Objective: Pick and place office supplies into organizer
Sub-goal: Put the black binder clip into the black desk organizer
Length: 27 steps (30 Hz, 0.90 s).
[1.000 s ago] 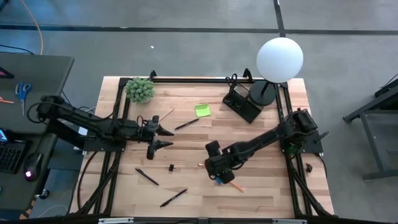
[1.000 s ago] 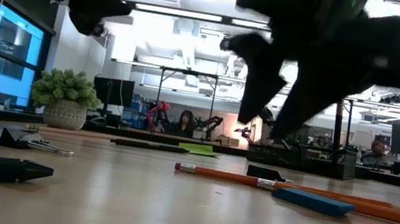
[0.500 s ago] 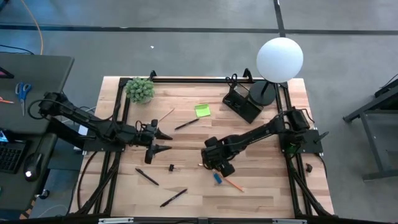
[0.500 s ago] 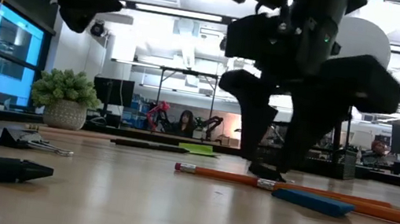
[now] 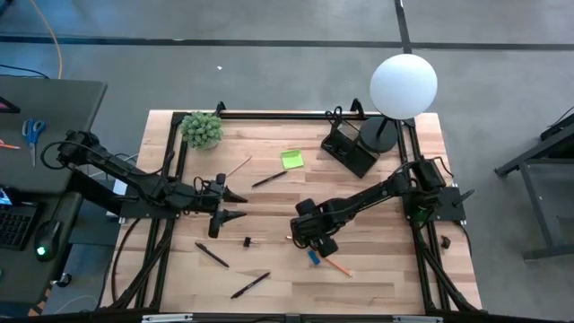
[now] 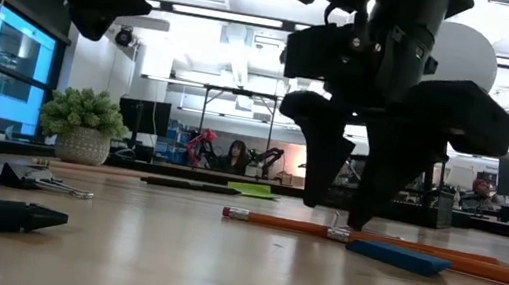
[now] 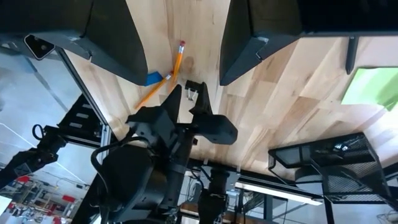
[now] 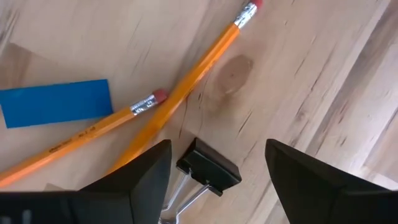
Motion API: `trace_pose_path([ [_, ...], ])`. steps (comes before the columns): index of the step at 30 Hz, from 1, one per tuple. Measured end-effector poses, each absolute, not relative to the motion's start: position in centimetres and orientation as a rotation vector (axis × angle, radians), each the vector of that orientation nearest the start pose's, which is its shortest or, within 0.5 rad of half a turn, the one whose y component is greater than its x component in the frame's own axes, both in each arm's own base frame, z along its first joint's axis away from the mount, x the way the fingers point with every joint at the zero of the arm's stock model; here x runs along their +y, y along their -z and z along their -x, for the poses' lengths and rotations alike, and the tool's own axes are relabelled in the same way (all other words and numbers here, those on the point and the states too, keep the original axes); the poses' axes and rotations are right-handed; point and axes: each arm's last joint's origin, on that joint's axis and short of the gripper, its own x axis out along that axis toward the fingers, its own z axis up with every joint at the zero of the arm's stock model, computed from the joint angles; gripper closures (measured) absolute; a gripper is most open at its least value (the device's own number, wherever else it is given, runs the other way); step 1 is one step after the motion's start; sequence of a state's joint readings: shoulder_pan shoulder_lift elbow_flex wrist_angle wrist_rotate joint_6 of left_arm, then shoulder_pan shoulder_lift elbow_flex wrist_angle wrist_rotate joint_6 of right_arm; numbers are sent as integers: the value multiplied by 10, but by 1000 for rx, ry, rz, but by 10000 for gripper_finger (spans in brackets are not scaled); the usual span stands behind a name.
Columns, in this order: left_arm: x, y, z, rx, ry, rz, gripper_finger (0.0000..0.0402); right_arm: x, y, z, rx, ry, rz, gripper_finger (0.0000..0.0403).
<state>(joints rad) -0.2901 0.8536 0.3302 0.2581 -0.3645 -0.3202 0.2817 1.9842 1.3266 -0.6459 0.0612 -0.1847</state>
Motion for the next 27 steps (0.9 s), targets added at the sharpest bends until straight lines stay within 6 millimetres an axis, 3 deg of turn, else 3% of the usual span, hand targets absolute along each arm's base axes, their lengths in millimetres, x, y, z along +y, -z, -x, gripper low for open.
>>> trace_pose_path([
  [6,-42,-207,-176,237,-114,233,213,104,-149,-365,1313,-243,301,161],
  [14,-41,-207,-176,236,-114,233,213,103,-149,-363,1343,-19,49,163],
  [27,-41,-207,-176,236,-114,227,213,107,-149,-362,1311,149,-35,164],
])
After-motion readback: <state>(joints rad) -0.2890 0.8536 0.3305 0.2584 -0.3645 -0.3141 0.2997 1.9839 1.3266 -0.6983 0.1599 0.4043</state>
